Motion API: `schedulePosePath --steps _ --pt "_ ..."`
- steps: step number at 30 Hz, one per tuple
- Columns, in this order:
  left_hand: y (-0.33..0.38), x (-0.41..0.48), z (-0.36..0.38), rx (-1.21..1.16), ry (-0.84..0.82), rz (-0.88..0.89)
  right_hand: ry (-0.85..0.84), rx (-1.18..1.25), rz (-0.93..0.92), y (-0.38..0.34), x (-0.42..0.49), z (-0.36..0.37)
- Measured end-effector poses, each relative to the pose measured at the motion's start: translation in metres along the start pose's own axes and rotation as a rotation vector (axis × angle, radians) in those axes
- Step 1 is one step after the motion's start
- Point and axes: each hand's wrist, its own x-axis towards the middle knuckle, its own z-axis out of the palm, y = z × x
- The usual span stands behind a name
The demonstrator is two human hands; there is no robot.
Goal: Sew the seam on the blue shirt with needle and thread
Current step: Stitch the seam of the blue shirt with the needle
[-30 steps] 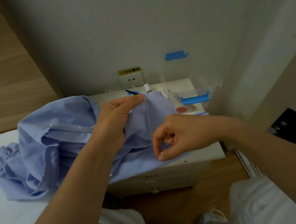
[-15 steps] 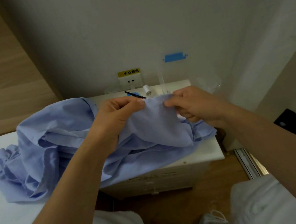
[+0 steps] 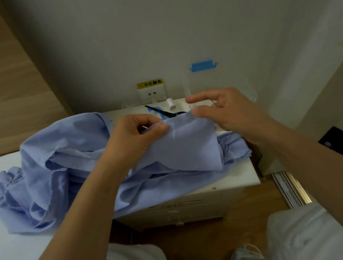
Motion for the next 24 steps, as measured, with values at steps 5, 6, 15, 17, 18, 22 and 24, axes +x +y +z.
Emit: schedulePosePath --steps 5,6,15,17,18,22,24 --pt "0.003 -0.001 0.002 0.035 -0.061 0.059 -0.113 -0.115 -0.116 0.001 0.000 0.011" --pt "0.003 -0.001 0.002 0.037 -0.058 0.065 -0.097 -0.127 -0.125 0.003 0.001 0.012" --pt "0.007 -0.001 0.008 0.004 -0.024 0.134 -0.053 -0.090 -0.152 0.008 0.002 0.013" --pt "0.007 -0.002 0.009 -0.020 -0.062 0.126 -0.040 -0.077 -0.148 0.007 0.001 0.013" --pt "0.007 -0.003 0.009 -0.038 -0.069 0.121 -0.036 -0.067 -0.140 0.006 0.000 0.012" --pt "0.008 -0.003 0.006 -0.142 -0.058 0.089 -0.046 0.060 -0.050 0.006 0.000 0.011" --pt "0.009 -0.004 0.006 -0.168 -0.065 0.082 -0.088 0.078 -0.073 0.007 -0.001 0.010"
